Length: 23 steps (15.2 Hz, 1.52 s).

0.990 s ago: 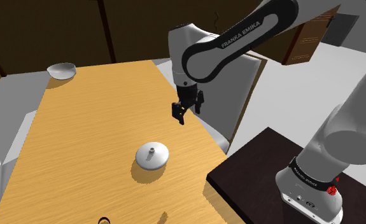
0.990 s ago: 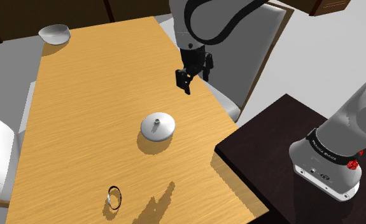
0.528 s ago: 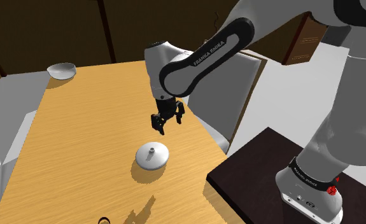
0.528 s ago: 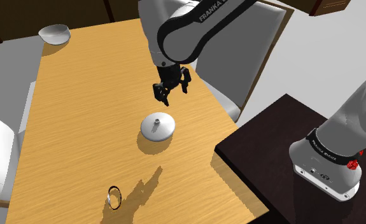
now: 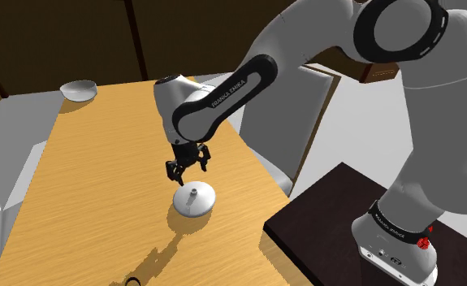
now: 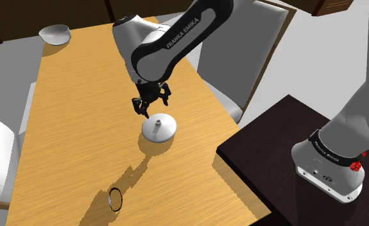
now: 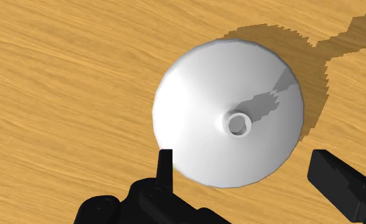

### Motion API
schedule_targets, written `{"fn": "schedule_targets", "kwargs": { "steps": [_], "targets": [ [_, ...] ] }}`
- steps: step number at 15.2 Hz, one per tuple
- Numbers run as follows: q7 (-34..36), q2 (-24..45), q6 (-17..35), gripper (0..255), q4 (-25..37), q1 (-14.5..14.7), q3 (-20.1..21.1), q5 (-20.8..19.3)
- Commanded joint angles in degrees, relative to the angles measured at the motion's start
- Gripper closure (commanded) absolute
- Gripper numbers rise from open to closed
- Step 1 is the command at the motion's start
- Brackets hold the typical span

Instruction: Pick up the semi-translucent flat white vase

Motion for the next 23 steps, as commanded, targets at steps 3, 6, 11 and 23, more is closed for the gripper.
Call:
{"fn": "schedule_targets", "kwargs": {
  "steps": [3,6,11,23],
  "targets": [
    [0.87,3.97,1.42,0,2.52,1.32,-0.83,-1.15],
    [1.13,5.58,2.87,0,2.64,1.66,-1.30,-1.71],
    [1.28,6.43,3.59,255,2.75,1.85,-1.54,-2.00],
    [0.92,4.28,1.70,255,2.53,1.38,-0.92,-1.26]
  ]
}}
